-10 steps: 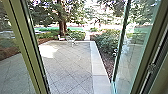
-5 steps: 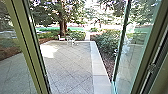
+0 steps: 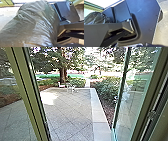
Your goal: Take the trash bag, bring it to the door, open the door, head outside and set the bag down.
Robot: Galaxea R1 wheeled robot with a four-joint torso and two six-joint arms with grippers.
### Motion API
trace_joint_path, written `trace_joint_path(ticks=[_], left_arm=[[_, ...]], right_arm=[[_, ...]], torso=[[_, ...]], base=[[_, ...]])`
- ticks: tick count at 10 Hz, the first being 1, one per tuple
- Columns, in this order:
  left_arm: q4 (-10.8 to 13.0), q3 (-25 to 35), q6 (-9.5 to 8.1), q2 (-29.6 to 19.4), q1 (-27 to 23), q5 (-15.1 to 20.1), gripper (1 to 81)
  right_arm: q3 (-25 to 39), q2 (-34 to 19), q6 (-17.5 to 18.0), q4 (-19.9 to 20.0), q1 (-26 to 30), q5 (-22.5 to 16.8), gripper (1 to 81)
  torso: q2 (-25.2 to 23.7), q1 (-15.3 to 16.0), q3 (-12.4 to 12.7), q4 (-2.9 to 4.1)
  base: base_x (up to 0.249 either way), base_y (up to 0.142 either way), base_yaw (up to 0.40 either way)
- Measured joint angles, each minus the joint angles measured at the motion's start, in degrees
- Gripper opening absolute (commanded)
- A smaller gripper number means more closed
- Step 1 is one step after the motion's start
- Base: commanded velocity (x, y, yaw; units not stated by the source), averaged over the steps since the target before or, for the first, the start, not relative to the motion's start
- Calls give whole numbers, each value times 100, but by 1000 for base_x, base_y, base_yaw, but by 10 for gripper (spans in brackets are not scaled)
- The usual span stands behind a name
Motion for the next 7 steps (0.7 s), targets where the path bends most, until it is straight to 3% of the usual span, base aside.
trace_joint_path(ticks=[7], left_arm=[[0,0,0,-12,4,0,10]], right_arm=[[-11,18,5,22,-44,41,811]], torso=[[-2,-7,2,0]], base=[[74,0,0]])
